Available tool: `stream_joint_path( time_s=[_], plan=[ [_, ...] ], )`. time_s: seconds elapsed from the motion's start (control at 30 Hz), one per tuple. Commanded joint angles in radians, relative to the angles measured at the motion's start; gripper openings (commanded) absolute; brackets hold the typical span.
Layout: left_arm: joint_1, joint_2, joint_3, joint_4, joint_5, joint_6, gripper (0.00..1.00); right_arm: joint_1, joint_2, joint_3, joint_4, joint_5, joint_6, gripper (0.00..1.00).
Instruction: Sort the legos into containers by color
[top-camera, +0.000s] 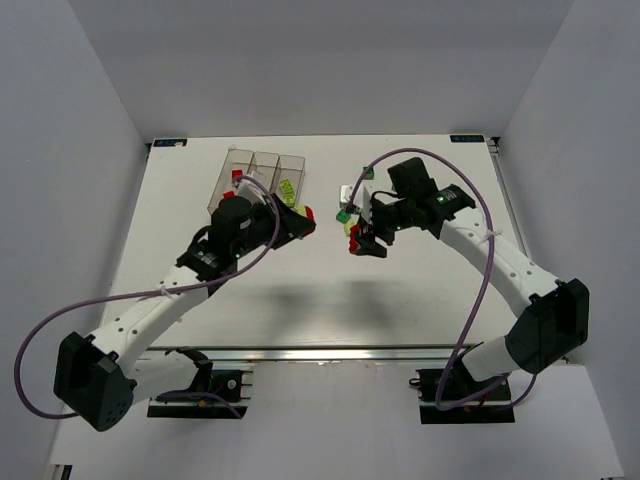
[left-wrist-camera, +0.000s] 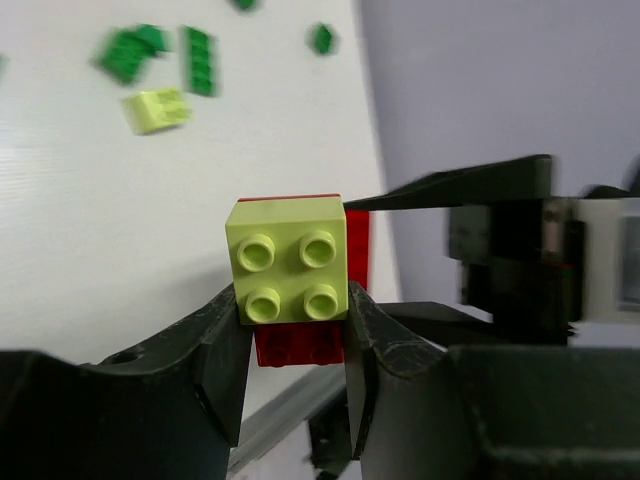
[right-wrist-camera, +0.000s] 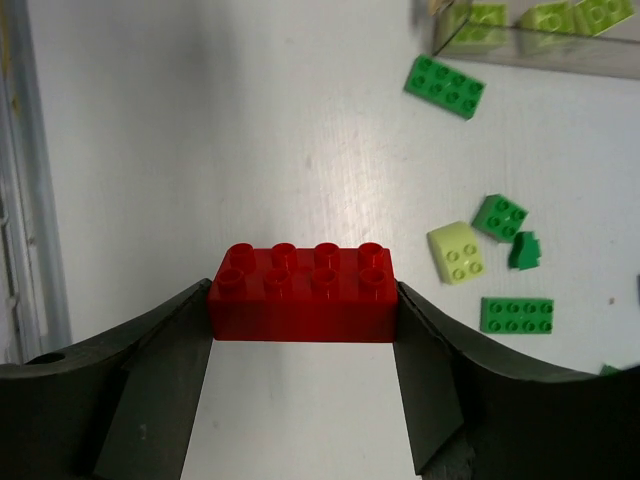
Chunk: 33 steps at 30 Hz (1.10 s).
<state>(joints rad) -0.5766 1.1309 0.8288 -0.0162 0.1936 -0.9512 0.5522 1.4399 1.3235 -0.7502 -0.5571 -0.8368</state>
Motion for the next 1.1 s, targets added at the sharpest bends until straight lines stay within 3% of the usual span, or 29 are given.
stream_joint_path(
  time_s=[0.0,0.2,0.4,0.53,0.8,1.07],
  plan=[
    [0.050,-0.077,0.178,-0.331,-0.159,0.113,0.00,0.008,0.049,0.008,0.272,-0.003,0.180,0.00],
    [0.063,-0.144,0.449,-0.651,-0.462,0.229,0.00,0.071,0.311,0.196,0.498,0.025,0.559,0.00],
    [0.063,-0.261,0.471,-0.722,-0.565,0.200,0.00,0.169,0.653,0.591,0.592,0.137,0.769,0.00],
    [0.063,-0.341,0.434,-0.738,-0.621,0.163,0.00,0.216,0.821,0.743,0.693,0.166,0.815,0.00],
    [0.063,-0.459,0.388,-0.789,-0.689,0.131,0.00,0.267,0.997,0.787,1.061,0.249,0.815,0.00],
    [0.063,-0.510,0.366,-0.831,-0.704,0.089,0.00,0.299,1.113,0.882,1.177,0.361,0.780,0.08]
  ],
)
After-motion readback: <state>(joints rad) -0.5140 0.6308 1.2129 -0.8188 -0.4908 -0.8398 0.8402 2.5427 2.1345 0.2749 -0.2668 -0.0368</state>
